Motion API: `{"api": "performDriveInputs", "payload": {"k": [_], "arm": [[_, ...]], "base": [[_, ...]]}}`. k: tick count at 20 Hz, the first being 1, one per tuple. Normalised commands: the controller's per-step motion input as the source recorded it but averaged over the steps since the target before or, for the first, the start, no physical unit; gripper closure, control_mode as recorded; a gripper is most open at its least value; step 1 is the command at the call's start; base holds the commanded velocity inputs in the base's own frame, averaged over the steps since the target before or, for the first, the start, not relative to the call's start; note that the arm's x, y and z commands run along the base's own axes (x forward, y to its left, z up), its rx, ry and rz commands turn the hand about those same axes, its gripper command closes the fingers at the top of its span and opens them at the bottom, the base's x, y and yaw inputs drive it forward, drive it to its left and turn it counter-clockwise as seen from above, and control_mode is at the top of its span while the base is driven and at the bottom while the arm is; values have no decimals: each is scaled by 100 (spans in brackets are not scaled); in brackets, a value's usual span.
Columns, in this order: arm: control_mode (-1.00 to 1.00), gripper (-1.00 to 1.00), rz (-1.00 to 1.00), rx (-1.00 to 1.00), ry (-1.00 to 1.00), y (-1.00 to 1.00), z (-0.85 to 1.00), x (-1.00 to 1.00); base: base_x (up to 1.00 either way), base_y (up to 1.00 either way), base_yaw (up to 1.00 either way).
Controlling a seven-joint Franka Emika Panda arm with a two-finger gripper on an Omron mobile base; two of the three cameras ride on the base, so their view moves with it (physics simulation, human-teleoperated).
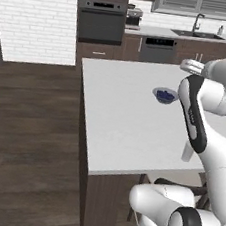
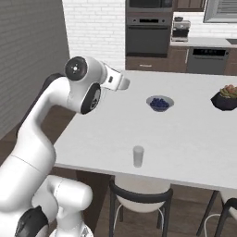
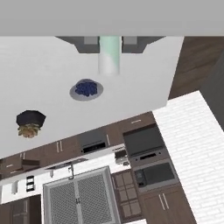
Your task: Take a straw from the drawer in front and place it inside the glass cup on the dining counter.
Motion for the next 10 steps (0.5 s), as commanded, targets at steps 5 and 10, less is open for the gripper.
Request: {"api": "performDriveInputs", "payload": {"k": [5, 10], "arm": [[-100, 100, -8, -9, 4, -50, 0, 18], [-100, 100, -1, -7, 2, -70, -1, 8]], "base": [[0, 0, 0], [0, 0, 0]]}}
